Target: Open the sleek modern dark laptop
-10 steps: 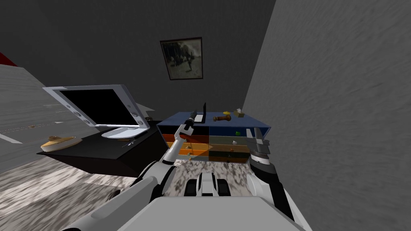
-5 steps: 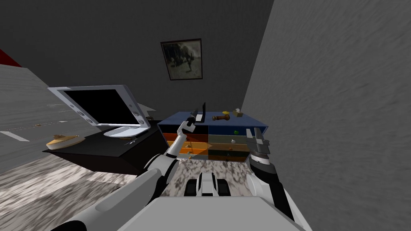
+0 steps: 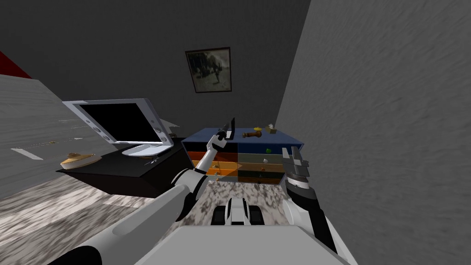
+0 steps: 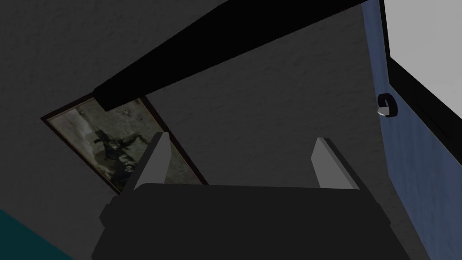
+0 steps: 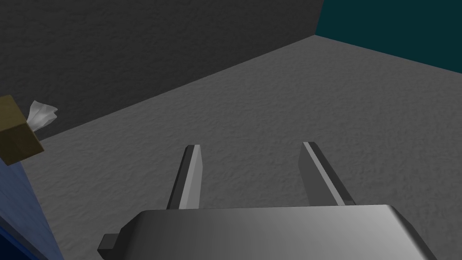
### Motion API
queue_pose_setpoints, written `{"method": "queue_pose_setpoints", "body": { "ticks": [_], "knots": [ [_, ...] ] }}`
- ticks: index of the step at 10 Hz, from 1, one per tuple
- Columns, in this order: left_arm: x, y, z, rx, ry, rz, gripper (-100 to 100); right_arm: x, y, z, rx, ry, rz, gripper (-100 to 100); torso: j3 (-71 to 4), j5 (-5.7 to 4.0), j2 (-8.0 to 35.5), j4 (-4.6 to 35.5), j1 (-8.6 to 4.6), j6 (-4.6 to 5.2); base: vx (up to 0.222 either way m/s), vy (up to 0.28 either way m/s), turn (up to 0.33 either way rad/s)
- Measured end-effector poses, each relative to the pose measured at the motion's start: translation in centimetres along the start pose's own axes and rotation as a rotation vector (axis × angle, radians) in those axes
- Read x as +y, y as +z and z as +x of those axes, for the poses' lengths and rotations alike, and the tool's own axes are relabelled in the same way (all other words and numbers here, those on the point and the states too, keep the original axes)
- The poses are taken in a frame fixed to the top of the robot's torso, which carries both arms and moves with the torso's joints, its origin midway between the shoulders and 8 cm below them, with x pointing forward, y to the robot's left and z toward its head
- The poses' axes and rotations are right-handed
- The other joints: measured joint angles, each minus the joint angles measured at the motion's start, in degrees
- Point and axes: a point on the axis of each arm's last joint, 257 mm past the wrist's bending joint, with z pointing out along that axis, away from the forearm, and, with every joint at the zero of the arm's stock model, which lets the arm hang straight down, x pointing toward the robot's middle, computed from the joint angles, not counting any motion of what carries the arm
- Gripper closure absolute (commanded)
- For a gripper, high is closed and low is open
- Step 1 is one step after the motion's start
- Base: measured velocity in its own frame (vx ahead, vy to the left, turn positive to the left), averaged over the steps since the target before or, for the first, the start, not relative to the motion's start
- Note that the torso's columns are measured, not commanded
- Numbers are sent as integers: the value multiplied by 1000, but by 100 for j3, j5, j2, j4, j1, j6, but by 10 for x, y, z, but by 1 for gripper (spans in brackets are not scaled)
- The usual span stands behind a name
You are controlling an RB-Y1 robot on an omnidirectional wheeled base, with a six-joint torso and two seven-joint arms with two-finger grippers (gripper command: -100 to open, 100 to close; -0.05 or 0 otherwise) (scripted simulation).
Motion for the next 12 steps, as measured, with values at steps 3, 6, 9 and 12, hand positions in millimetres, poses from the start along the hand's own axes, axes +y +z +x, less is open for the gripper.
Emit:
{"method": "queue_pose_setpoints", "body": {
  "ticks": [3, 6, 9, 12],
  "knots": [
    [-7, 13, 5, 5, 11, -44, -100, 0, 0, 0, 0, 0, 0, 0, 10, -2, 14, 5, -5, 1, -51, -27, 5],
    [-16, 26, 10, 8, 27, -89, -100, 0, 0, 0, 0, 0, 0, 0, 10, -6, 15, 8, -15, 9, -55, -24, 12],
    [-26, 35, 17, 10, 40, -127, -100, 0, 0, 0, 0, 0, 0, 0, 13, -8, 19, 10, -20, 11, -43, -26, 3],
    [-33, 37, 19, 12, 42, -140, -100, 0, 0, 0, 0, 0, 0, 0, -14, -1, -24, -3, 0, 3, 52, -5, -15]
  ]
}}
